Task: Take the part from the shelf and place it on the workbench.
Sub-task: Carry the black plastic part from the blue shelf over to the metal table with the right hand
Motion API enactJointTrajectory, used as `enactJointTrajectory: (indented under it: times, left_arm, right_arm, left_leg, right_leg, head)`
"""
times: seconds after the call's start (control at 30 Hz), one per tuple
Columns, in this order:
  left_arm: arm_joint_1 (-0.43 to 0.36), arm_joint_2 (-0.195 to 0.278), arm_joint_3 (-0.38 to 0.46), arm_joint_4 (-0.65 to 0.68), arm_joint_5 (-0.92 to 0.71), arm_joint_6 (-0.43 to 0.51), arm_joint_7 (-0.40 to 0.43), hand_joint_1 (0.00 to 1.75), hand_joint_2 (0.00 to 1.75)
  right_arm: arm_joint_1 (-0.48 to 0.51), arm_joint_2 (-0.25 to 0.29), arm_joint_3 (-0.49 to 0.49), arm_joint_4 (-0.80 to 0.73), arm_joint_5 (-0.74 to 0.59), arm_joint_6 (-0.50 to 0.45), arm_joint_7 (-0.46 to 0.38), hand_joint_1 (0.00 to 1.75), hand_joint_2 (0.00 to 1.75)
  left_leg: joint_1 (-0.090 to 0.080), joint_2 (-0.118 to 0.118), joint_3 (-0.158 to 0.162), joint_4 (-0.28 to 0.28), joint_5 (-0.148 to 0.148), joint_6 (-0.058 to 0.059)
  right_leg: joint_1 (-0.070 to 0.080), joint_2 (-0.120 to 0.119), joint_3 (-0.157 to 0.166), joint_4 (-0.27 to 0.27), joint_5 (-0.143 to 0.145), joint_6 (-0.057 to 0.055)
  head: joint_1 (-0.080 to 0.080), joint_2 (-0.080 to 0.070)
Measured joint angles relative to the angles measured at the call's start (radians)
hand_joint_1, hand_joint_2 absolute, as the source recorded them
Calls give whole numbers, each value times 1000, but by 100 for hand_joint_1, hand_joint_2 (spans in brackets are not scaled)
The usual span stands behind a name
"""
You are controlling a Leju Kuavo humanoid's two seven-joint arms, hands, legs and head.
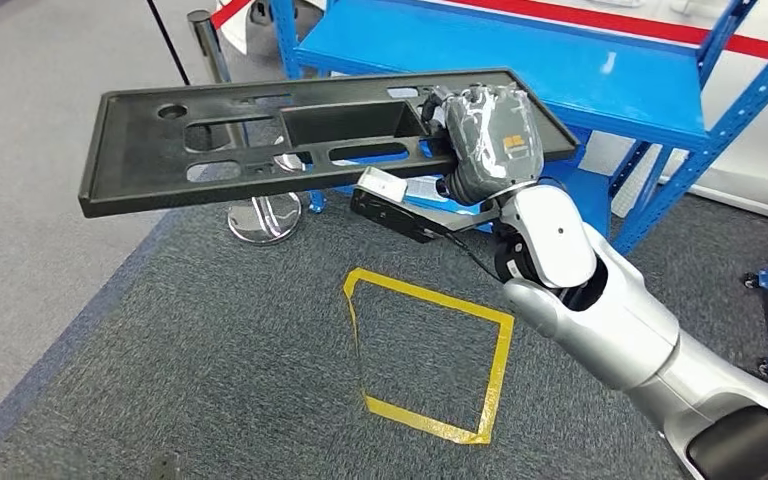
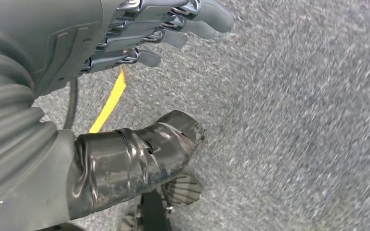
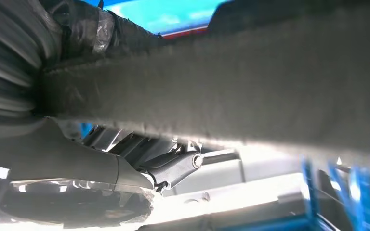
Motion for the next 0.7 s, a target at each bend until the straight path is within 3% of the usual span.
enactJointTrajectory:
  times: [0.07,0.1,0.13,0.17,0.23,0.3,0.37,0.4,0.47,0.53,0.6,0.63,0.7]
  left_arm:
    - [-1,0,0,0,-1,-2,-7,0,175]
    - [-1,0,0,0,-3,-3,-10,0,175]
    - [-1,1,0,0,-4,-4,-13,0,175]
    - [-1,1,0,0,-6,-6,-14,0,175]
    - [-2,4,0,0,-9,-10,-14,0,175]
    - [-4,13,0,0,-14,-13,-2,0,175]
    - [-2,27,0,1,-26,-15,22,0,175]
    - [0,33,-1,1,-33,-16,33,0,175]
    - [1,45,-2,2,-46,-16,51,0,175]
    - [-1,56,-2,2,-56,-16,59,0,175]
    - [-3,61,-4,2,-64,-17,63,0,175]
    - [-4,62,-5,2,-69,-19,64,0,175]
    - [-6,63,-8,2,-78,-22,66,0,175]
  right_arm:
    - [4,-8,0,-11,8,8,1,175,175]
    - [8,-12,0,-16,12,12,1,175,175]
    - [10,-14,0,-21,16,16,1,175,175]
    - [11,-18,-1,-27,19,18,1,175,175]
    - [10,-23,-3,-36,27,19,1,175,175]
    - [11,-27,-6,-43,37,19,2,175,175]
    - [15,-30,-7,-50,45,20,6,175,175]
    - [19,-31,-8,-54,48,21,10,175,175]
    - [27,-36,-15,-65,54,24,21,175,175]
    - [42,-45,-25,-78,58,25,30,175,175]
    - [62,-56,-31,-90,58,26,37,175,175]
    - [73,-61,-33,-96,58,27,39,175,175]
    - [91,-72,-36,-111,58,30,42,175,175]
  left_leg:
    - [-1,-19,-5,1,4,5]
    - [-2,-31,-8,4,4,6]
    - [-3,-44,-10,7,5,6]
    - [-2,-57,-13,12,5,5]
    - [-2,-83,-22,25,3,-1]
    - [-1,-105,-36,32,6,-14]
    - [4,-126,-45,29,16,-30]
    - [5,-119,-49,31,15,-36]
    - [2,-75,-73,77,-14,-45]
    - [1,-25,-127,197,-74,-52]
    - [2,-11,-168,294,-106,-56]
    - [3,-8,-163,292,-96,-56]
    - [1,14,-100,185,-43,-48]
  right_leg:
    - [0,24,-50,123,-56,0]
    - [0,27,-61,153,-60,0]
    - [-1,29,-53,144,-45,-1]
    - [-2,33,-29,100,-16,-2]
    - [-7,69,33,-26,34,-6]
    - [-7,102,61,-87,45,-9]
    - [-5,92,62,-92,48,-15]
    - [-6,81,63,-97,52,-21]
    - [-11,56,66,-105,59,-32]
    - [-8,31,65,-107,61,-36]
    - [-7,4,65,-107,61,-37]
    - [-6,-9,65,-107,60,-37]
    - [-4,-32,66,-107,59,-35]
  head:
    - [2,0]
    - [2,0]
    - [2,0]
    - [2,0]
    - [2,0]
    - [1,0]
    - [1,0]
    - [1,0]
    - [-5,0]
    - [-10,0]
    - [-10,0]
    - [-10,0]
    - [-10,0]
